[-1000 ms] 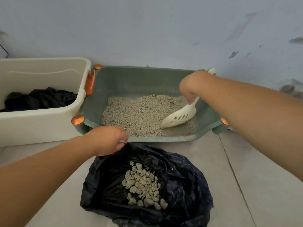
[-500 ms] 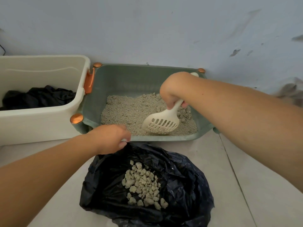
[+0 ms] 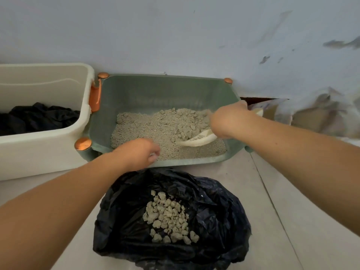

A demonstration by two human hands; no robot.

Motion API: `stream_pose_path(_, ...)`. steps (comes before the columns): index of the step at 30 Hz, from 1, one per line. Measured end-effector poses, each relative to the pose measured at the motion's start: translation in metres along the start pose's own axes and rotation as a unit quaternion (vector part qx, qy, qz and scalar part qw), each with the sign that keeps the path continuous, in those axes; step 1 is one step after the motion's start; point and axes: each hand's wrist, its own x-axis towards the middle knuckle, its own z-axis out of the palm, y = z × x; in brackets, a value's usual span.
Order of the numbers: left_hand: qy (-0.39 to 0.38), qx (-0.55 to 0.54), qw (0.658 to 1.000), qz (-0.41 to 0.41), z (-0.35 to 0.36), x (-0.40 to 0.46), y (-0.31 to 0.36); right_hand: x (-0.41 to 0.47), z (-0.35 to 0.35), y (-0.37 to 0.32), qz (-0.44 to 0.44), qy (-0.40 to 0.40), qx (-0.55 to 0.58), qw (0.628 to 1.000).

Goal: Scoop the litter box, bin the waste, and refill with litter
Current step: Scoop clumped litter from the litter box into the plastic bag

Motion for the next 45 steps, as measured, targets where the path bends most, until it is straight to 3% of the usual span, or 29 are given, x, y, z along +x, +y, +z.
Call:
stream_pose_path(6,0.034,-0.046,0.998,0.006,0.003,0.021,0.007,-0.018,0.034,-0.015,0.003,-0.032,0.116,0.993)
stream_pose_path(14,0.038,-0.089,0.995,0.009,0.02,0.025,-0.005,-0.023,0.037,-0.021,0.006,-0.057,0.142,0.988)
stream_pose_path(25,0.039,-0.105,0.994,0.015,0.022,0.029,-0.003,-0.004,0.065,-0.048,0.078,-0.007,0.249,0.965)
stream_pose_path(34,0.043,-0.117,0.992,0.032,0.023,0.03,0.002,0.019,0.095,-0.062,0.109,0.058,0.337,0.933)
stream_pose_path(45,0.048,-0.118,0.992,0.008,0.021,0.015,-0.018,0.053,0.094,-0.068,0.123,0.085,0.4,0.904)
